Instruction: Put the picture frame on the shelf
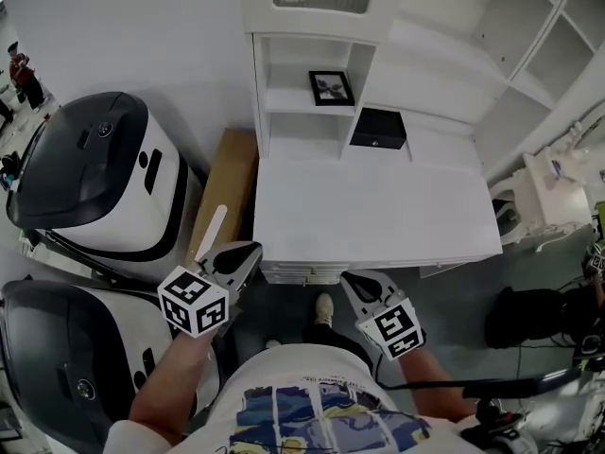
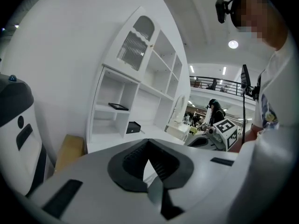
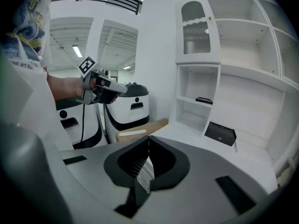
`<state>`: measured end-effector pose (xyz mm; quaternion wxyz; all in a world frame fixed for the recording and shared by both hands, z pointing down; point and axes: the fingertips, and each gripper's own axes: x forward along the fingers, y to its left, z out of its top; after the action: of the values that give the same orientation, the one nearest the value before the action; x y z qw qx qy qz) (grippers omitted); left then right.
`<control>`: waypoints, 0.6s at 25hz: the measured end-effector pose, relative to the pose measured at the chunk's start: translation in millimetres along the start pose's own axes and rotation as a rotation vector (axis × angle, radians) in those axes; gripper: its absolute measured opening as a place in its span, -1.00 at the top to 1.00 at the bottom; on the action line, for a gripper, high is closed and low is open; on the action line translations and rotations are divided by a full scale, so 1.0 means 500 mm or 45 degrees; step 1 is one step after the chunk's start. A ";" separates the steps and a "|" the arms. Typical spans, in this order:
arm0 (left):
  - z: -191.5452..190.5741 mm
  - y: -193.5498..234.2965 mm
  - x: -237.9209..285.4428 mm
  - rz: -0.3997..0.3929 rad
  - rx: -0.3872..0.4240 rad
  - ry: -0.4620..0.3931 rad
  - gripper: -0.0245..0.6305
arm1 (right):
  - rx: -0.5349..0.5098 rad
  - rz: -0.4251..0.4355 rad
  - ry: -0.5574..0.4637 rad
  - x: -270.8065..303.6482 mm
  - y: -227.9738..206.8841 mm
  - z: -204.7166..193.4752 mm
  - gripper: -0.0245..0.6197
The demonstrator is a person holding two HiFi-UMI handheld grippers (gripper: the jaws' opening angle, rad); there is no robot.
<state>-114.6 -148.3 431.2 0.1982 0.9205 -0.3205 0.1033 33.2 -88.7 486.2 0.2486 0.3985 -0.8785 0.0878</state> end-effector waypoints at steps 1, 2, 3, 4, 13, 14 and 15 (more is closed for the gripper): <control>-0.009 -0.010 -0.012 -0.005 0.006 0.003 0.88 | -0.001 0.001 0.001 -0.003 0.012 0.000 0.85; -0.017 -0.020 -0.025 -0.010 0.013 0.005 0.89 | -0.004 0.002 0.002 -0.006 0.024 0.000 0.85; -0.026 -0.029 -0.036 -0.014 0.021 0.008 0.88 | -0.008 0.003 0.002 -0.008 0.036 0.000 0.85; -0.035 -0.038 -0.047 -0.018 0.028 0.009 0.88 | -0.012 0.003 0.001 -0.010 0.047 0.000 0.85; -0.097 -0.099 -0.120 -0.048 0.045 0.025 0.89 | -0.031 0.025 -0.002 -0.031 0.127 -0.003 0.85; -0.102 -0.104 -0.127 -0.050 0.043 0.027 0.89 | -0.034 0.030 -0.001 -0.032 0.134 -0.002 0.85; -0.106 -0.107 -0.133 -0.051 0.043 0.028 0.89 | -0.038 0.034 -0.001 -0.033 0.141 -0.002 0.85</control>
<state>-135.4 -50.6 441.8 0.1882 0.9288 -0.2981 0.1147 -9.8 -30.7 481.7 0.2529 0.3831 -0.8850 0.0778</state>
